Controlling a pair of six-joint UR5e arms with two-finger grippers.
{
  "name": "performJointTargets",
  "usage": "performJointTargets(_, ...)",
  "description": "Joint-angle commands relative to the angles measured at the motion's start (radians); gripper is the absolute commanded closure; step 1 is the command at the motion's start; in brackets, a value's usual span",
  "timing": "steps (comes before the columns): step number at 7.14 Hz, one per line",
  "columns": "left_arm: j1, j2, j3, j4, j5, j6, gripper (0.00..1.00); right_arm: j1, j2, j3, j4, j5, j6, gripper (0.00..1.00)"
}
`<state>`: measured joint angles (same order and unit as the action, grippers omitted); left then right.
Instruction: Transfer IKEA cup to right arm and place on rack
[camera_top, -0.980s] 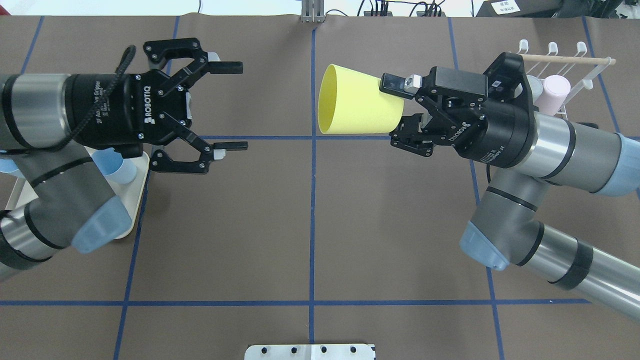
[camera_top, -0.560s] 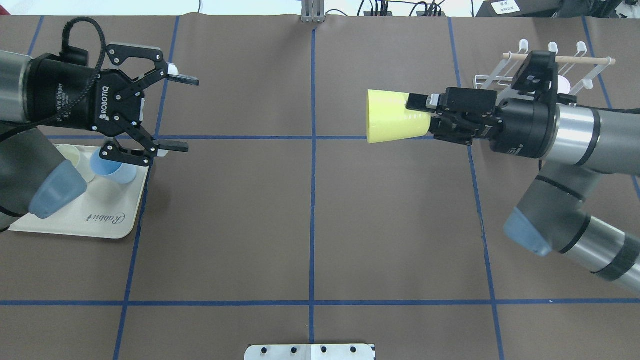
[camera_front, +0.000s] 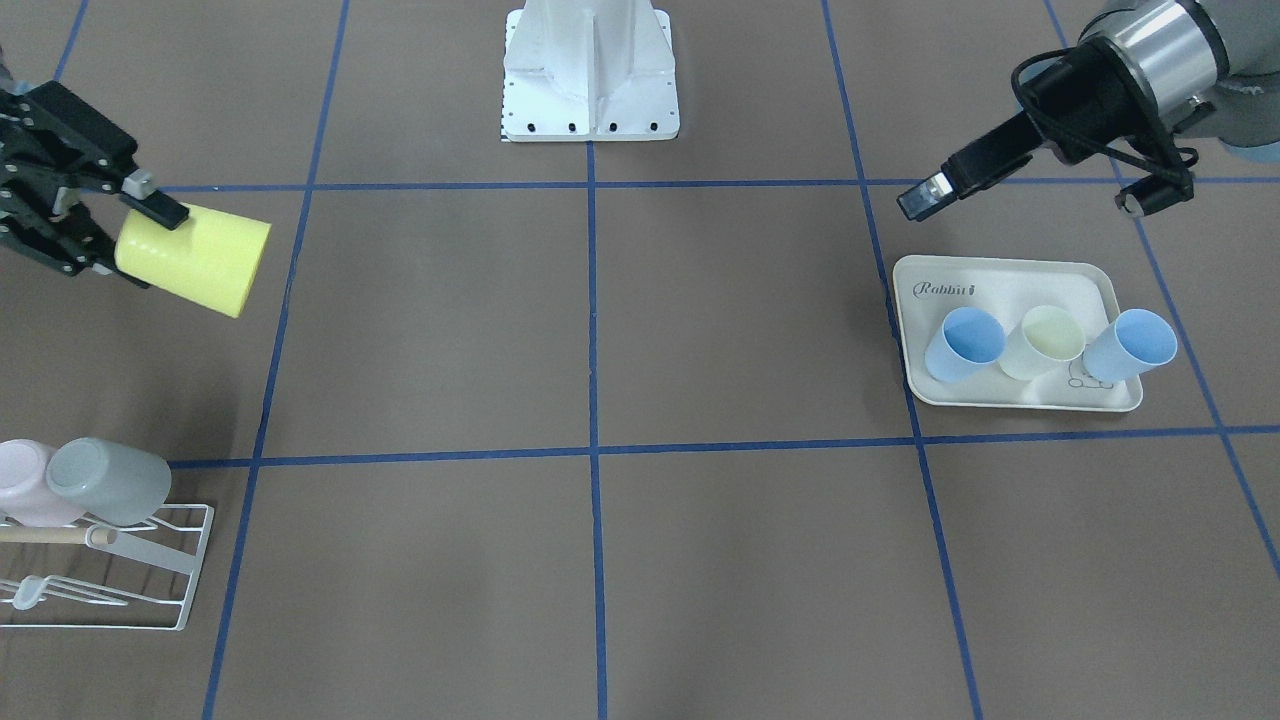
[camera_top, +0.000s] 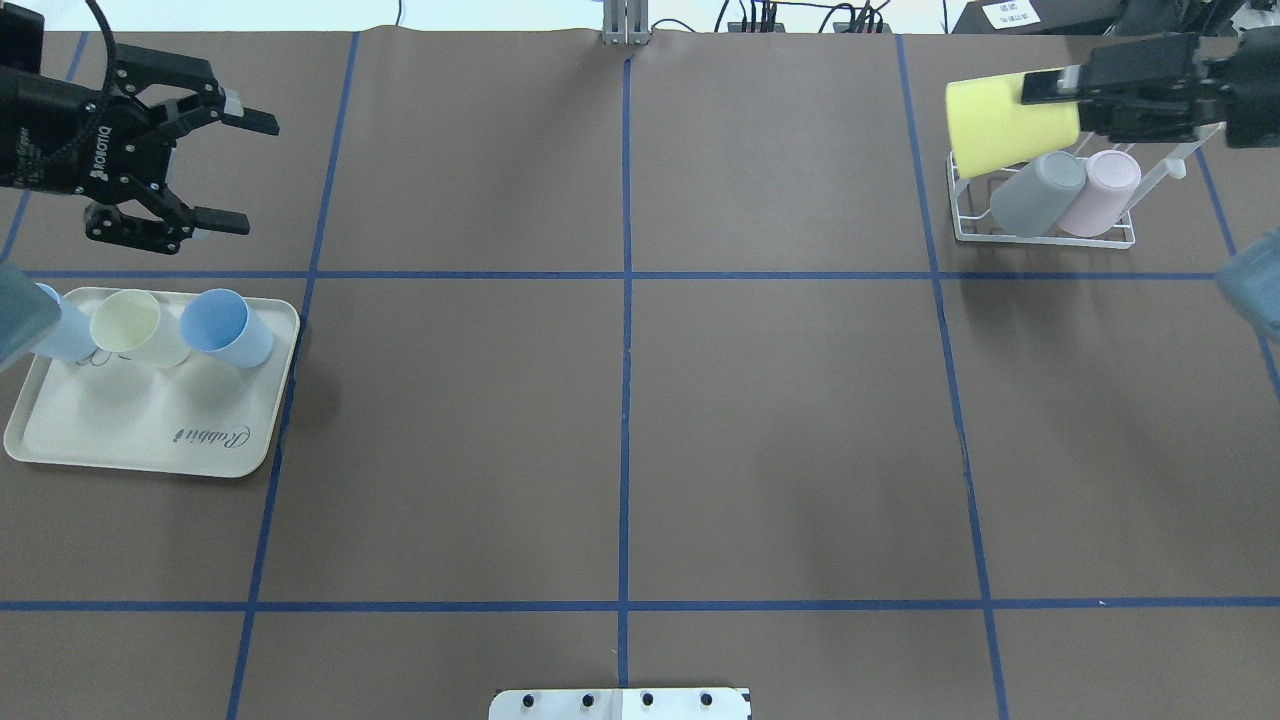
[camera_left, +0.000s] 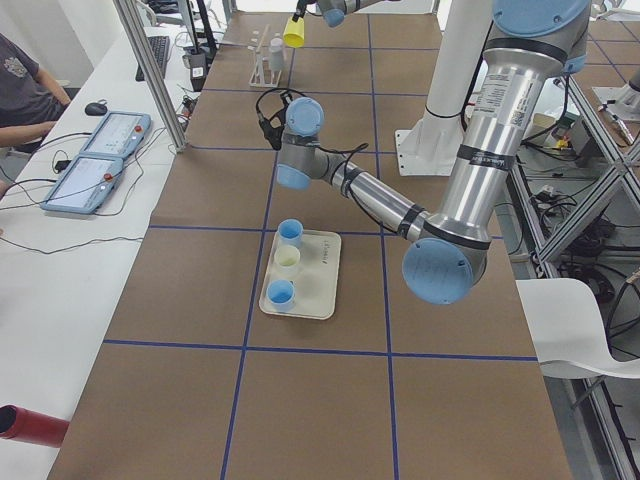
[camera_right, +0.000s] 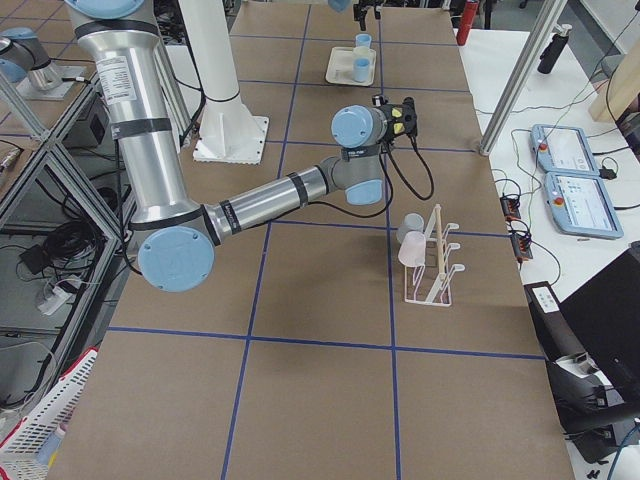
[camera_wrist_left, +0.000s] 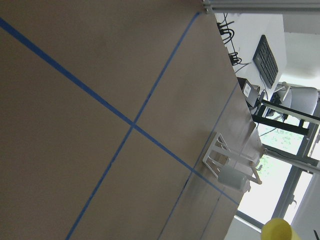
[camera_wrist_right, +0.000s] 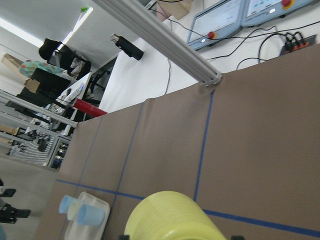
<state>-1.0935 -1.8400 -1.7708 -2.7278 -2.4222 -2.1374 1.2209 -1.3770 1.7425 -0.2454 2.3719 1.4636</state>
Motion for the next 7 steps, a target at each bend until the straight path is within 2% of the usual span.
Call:
performJointTargets(1,-0.045,0.005,0.007,0.146,-0.023,0.231,0.00,0.124,-0.104,-0.001,-0.163,0.040,-0.264,0.78)
performJointTargets(2,-0.049,0.007,0.007,0.195,-0.021,0.288,0.00,0.179,-0.129,0.003,-0.302,0.046,-0.458,0.78)
performJointTargets(5,-0.057,0.010,0.007,0.256,-0.012,0.361,0.00,0.268,-0.123,0.005,-0.689,0.030,-0.892,0.78)
performJointTargets(7,-0.063,0.008,0.010,0.278,-0.011,0.387,0.00,0.264,-0.097,0.005,-0.950,-0.024,-1.063,0.78)
